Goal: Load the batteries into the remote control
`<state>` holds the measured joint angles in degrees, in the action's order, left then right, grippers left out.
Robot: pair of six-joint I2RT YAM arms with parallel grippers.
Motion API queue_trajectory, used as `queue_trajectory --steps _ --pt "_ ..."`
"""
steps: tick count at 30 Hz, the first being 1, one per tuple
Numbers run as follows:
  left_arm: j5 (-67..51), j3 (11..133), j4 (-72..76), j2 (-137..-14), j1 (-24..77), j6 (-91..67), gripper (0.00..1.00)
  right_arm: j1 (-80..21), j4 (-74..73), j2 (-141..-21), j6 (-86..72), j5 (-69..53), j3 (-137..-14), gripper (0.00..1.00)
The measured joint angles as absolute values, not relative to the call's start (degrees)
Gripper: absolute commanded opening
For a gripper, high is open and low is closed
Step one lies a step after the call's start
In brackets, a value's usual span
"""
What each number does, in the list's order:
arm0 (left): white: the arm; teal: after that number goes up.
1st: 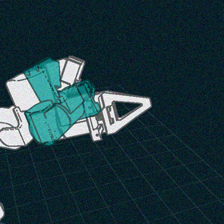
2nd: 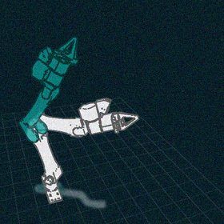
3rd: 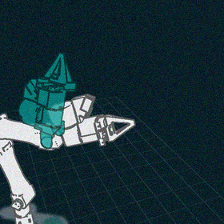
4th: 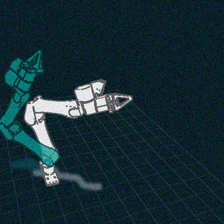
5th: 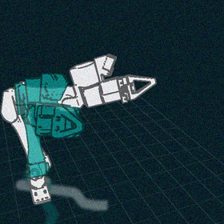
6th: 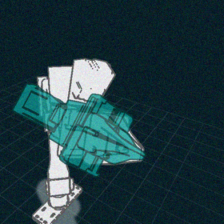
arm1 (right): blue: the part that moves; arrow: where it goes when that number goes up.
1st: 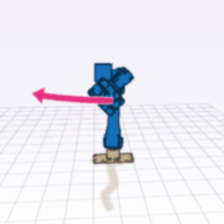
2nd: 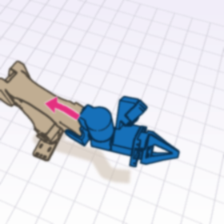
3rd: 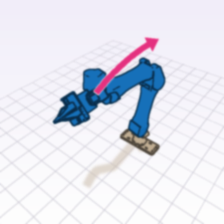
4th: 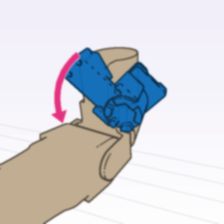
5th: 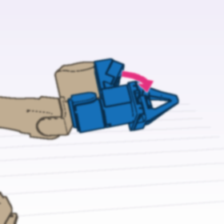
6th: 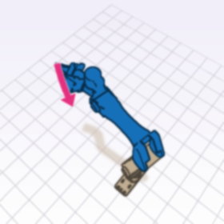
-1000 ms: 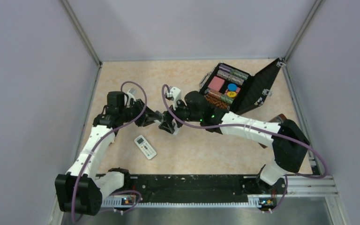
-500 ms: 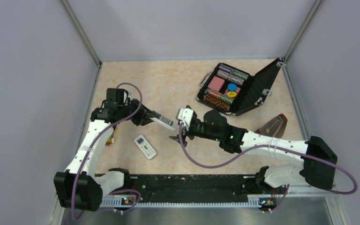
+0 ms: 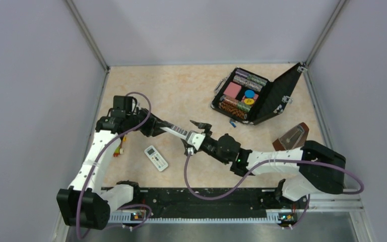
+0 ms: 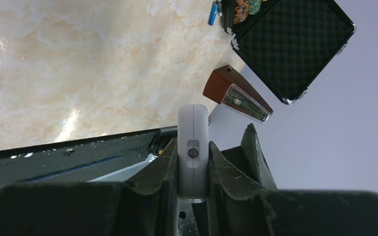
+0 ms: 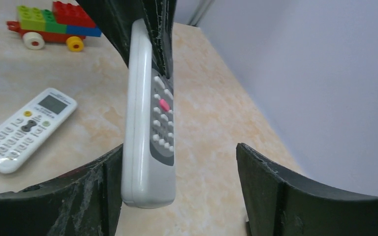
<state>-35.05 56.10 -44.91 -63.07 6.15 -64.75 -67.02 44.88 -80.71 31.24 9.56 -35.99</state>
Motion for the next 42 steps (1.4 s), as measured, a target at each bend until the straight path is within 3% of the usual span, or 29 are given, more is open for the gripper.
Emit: queue_trajectory --steps 5,9,12,14,18,21,29,42 --pt "-35.6 56.2 -44.3 -62.3 6.1 -66.3 0.00 -67.4 51.7 -84.6 34.2 11.9 -36.0 0.38" --pt "-36.2 56.2 -43.6 -62.0 6.1 -67.0 0.00 -68.1 52.2 -85.0 35.0 11.9 -36.0 0.20" --pt "-36.0 56.2 -43.6 -62.0 6.1 -67.4 0.09 -68.1 51.0 -85.0 36.0 11.2 -36.2 0.01" --pt "-35.7 56.0 -43.7 -62.0 6.0 -67.4 0.24 -68.2 48.8 -85.0 36.4 11.1 -37.1 0.00" --pt "-36.2 55.5 -41.8 -60.8 5.7 -65.9 0.72 -68.1 42.1 -83.3 32.9 11.3 -39.9 0.00" --pt "-38.0 54.8 -37.9 -57.9 6.1 -64.1 0.89 -68.1 36.0 -80.2 27.0 11.0 -42.6 0.00" --pt "-38.7 53.9 -25.5 -50.9 6.1 -59.6 0.93 -67.2 18.3 -72.5 9.5 7.4 -52.4 0.00" --pt "-40.0 50.0 -6.0 -43.3 6.1 -54.0 0.90 -51.4 8.1 -73.7 -29.3 -21.3 -58.8 0.00"
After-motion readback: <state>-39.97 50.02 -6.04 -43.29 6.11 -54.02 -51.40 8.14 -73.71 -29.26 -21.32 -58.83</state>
